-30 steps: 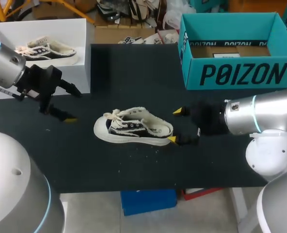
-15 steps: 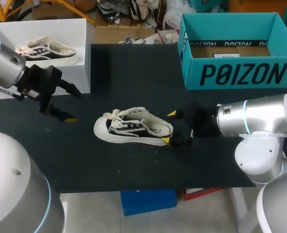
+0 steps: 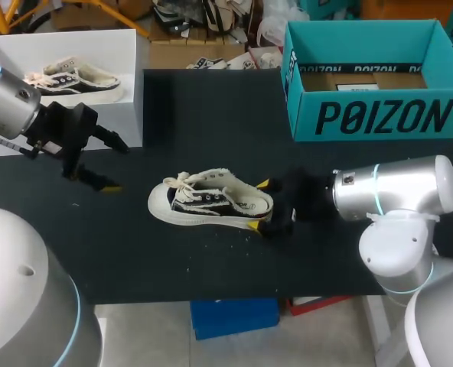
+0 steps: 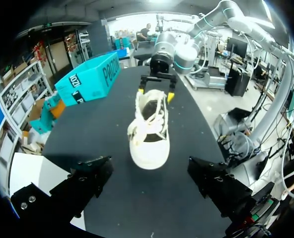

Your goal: Take the shoe out of the shoebox, open the shoe tongue, remove and reinsert the insole, then place the shoe into the shoebox

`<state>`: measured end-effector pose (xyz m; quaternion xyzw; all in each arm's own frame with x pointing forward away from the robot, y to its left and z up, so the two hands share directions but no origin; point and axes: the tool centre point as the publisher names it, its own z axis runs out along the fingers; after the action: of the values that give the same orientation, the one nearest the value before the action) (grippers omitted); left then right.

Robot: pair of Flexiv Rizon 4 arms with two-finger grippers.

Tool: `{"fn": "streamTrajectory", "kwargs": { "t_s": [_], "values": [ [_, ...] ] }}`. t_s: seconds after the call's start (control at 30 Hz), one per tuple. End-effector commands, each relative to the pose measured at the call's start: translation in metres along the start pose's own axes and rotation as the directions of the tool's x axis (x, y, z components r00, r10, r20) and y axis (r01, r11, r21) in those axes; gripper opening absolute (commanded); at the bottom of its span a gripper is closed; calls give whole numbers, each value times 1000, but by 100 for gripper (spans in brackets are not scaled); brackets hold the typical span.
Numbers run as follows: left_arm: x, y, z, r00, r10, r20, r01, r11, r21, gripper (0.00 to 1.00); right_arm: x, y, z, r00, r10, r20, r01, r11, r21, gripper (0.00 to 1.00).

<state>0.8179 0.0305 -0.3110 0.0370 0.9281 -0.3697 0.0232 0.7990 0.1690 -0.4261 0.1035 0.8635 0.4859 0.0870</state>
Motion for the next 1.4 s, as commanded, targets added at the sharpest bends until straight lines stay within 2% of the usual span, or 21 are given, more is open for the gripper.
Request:
{"fn": "streamTrajectory", "kwargs": {
  "t_s": [0.03, 0.17, 0.2, 0.23, 0.27, 0.37, 0.43, 0.57, 0.63, 0.7, 0.77, 0.8, 0.83, 1.17, 1.2, 1.23, 1.27, 1.3, 1.33, 1.37, 1.4],
  "values": [
    [1, 1, 1, 1000, 3, 5, -3, 1000, 0, 100, -1, -4, 10, 1000, 3, -2, -3, 1000, -6, 100],
    [1, 1, 1, 1000, 3, 5, -3, 1000, 0, 100, -1, -8, 11, 1000, -2, -13, 2, 1000, -20, 100],
    [1, 1, 1, 1000, 3, 5, -3, 1000, 0, 100, -1, -9, 12, 1000, -5, -15, 5, 1000, -16, 76],
    [1, 1, 1, 1000, 3, 5, -3, 1000, 0, 100, -1, -10, 11, 1000, 4, -10, -5, 1000, -25, 21],
    [1, 1, 1, 1000, 3, 5, -3, 1000, 0, 100, -1, -10, 11, 1000, 4, -10, -5, 1000, -25, 0],
    [1, 1, 1, 1000, 3, 5, -3, 1000, 0, 100, -1, -10, 11, 1000, 4, -10, -5, 1000, -25, 0],
    [1, -10, -2, 999, 18, 28, -18, 1000, -11, 100, -1, -10, 11, 1000, 4, -10, -5, 1000, -25, 0],
    [2, -38, -4, 997, -11, 74, 19, 994, -104, 100, -1, -10, 11, 1000, 4, -10, -5, 1000, -25, 0],
    [4, -51, 1, 995, -46, 86, 58, 988, -145, 100, -1, -10, 11, 1000, 4, -10, -5, 1000, -25, 0],
    [5, -65, 13, 983, -138, 118, 163, 956, -245, 100, -1, -10, 11, 1000, 4, -10, -5, 1000, -25, 0],
    [5, -78, 24, 969, -210, 129, 237, 938, -252, 100, -1, -10, 11, 1000, 4, -10, -5, 1000, -25, 0],
    [6, -85, 29, 972, -191, 136, 223, 932, -285, 100, -1, -10, 11, 1000, 4, -10, -5, 1000, -25, 0],
    [7, -95, 36, 984, -152, 88, 172, 941, -291, 100, -1, -10, 11, 1000, 4, -10, -5, 1000, -25, 0],
    [7, -95, 36, 984, -152, 88, 172, 941, -291, 100, -1, -10, 11, 1000, 4, -10, -5, 1000, -25, 0],
    [-5, -94, 39, 938, -317, 136, 345, 881, -324, 100, -1, -10, 11, 1000, 4, -10, -5, 1000, -25, 0],
    [-13, -92, 45, 867, -452, 210, 498, 780, -378, 100, -1, -10, 11, 1000, 4, -10, -5, 1000, -25, 0],
    [-19, -89, 52, 773, -548, 319, 633, 639, -436, 100, -1, -10, 11, 1000, 4, -10, -5, 1000, -25, 0],
    [-24, -82, 57, 645, -648, 405, 757, 472, -451, 100, -1, -10, 11, 1000, 4, -10, -5, 1000, -25, 0],
    [-24, -75, 61, 486, -749, 450, 852, 293, -433, 100, -1, -10, 11, 1000, 4, -10, -5, 1000, -25, 0],
    [-20, -73, 64, 408, -778, 477, 891, 225, -395, 100, -1, -10, 11, 1000, 4, -10, -5, 1000, -25, 0],
    [-14, -76, 66, 362, -724, 588, 917, 163, -364, 100, -1, -10, 11, 1000, 4, -10, -5, 1000, -25, 0]
  ]
}}
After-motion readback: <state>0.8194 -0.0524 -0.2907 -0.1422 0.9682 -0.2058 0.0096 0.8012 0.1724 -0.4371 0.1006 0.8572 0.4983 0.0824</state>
